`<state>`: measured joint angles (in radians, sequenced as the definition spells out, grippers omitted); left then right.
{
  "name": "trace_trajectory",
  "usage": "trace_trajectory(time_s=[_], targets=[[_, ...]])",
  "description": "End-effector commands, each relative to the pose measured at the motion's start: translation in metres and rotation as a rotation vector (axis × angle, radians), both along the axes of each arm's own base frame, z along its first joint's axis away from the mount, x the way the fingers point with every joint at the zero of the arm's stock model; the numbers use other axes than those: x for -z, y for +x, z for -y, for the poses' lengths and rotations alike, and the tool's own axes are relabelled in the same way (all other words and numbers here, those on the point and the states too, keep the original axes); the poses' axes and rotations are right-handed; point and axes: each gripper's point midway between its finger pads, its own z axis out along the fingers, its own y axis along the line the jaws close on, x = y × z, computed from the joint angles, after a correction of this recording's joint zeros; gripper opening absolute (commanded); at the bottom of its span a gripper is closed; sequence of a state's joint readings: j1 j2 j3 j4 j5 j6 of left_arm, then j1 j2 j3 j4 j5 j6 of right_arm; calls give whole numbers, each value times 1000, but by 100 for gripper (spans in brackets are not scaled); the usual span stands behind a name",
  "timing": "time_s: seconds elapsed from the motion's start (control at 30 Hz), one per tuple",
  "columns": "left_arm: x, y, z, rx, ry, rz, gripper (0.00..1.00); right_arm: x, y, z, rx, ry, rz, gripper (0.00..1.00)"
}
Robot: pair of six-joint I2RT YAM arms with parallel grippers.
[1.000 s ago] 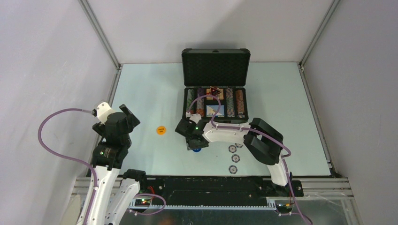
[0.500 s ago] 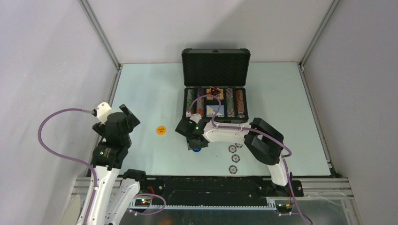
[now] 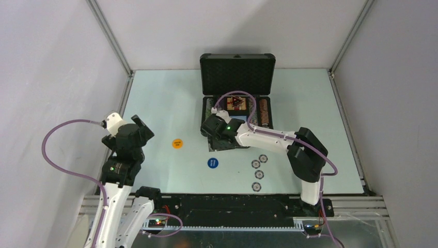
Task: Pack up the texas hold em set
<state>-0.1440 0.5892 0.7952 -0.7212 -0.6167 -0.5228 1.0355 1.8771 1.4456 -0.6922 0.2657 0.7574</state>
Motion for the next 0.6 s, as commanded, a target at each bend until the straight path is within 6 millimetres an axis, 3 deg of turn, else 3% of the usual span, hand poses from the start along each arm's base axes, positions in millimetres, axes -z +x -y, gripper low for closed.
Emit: trace_trajectory(time_s=[0.0, 0.2, 0.57], targets=[[-18, 3, 0, 7, 5, 43, 98, -9, -5, -11, -38, 27, -13, 68], [-17, 3, 1, 10, 4, 42, 98, 23, -21, -24, -51, 8, -82, 78], [-18, 4, 1, 14, 3, 43, 98, 52, -35, -36, -65, -2, -138, 75]])
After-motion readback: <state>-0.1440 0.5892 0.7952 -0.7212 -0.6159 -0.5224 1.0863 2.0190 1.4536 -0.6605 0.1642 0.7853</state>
